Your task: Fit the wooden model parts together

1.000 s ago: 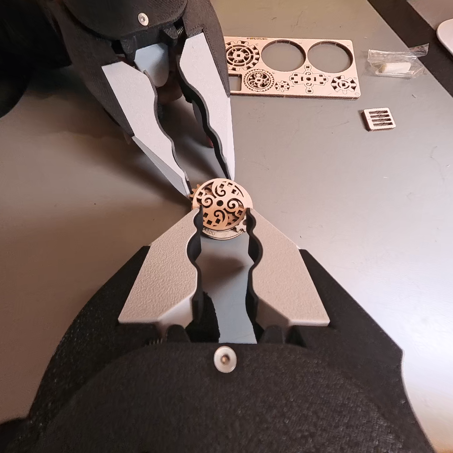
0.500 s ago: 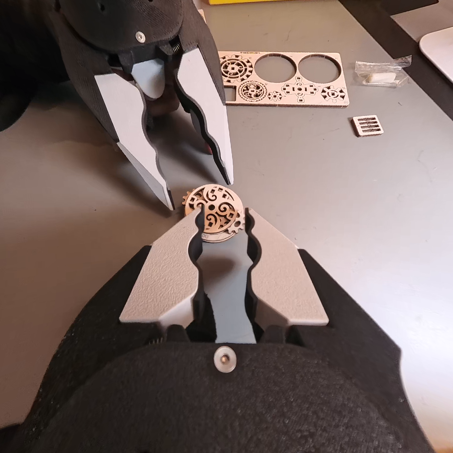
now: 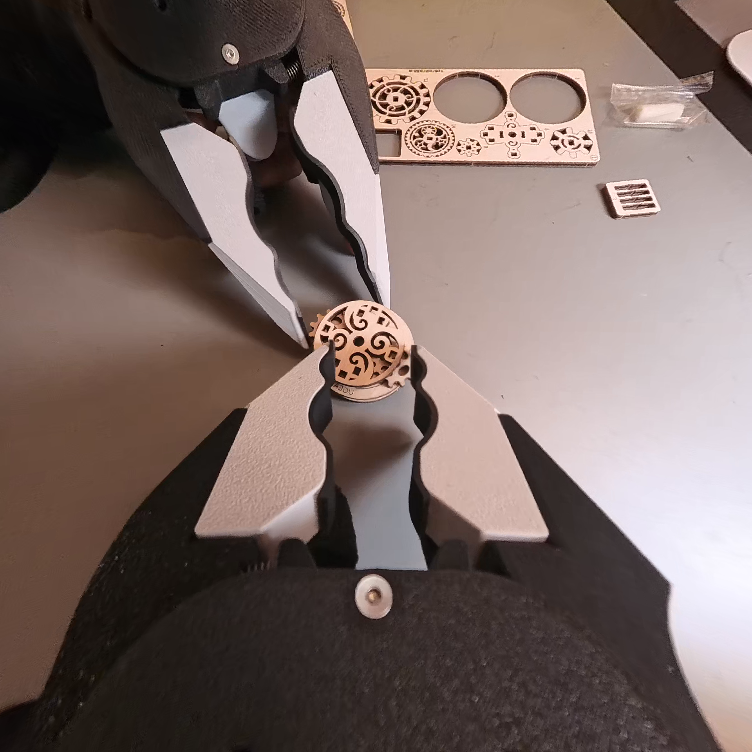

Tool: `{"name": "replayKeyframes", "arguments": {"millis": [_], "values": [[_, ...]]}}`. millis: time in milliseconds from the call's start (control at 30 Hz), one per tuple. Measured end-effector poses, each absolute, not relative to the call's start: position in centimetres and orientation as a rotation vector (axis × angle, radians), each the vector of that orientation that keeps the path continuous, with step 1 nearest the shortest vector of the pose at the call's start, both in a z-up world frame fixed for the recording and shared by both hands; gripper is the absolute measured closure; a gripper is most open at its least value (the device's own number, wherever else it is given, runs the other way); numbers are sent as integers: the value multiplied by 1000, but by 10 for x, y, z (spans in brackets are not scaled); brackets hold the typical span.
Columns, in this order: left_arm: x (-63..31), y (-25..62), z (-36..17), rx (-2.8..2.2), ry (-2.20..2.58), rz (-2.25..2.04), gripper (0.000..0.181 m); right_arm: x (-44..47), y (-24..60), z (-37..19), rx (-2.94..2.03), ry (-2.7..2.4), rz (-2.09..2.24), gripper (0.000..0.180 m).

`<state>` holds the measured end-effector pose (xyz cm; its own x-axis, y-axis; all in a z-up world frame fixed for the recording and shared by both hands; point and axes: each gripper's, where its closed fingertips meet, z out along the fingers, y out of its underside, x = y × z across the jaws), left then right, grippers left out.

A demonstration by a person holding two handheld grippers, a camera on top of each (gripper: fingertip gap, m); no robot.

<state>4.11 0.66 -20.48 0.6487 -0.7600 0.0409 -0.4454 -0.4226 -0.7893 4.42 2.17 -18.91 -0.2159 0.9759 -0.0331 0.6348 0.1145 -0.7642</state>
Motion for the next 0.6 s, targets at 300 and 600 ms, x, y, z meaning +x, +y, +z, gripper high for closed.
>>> {"name": "replayKeyframes", "arguments": {"millis": [300, 600], "values": [[41, 7, -205, -2081, 934, -503, 141, 44, 21, -189, -1558, -1911, 918, 152], [36, 9, -204, -2081, 923, -483, 147, 44, 23, -189, -1560, -1904, 916, 154]]}}
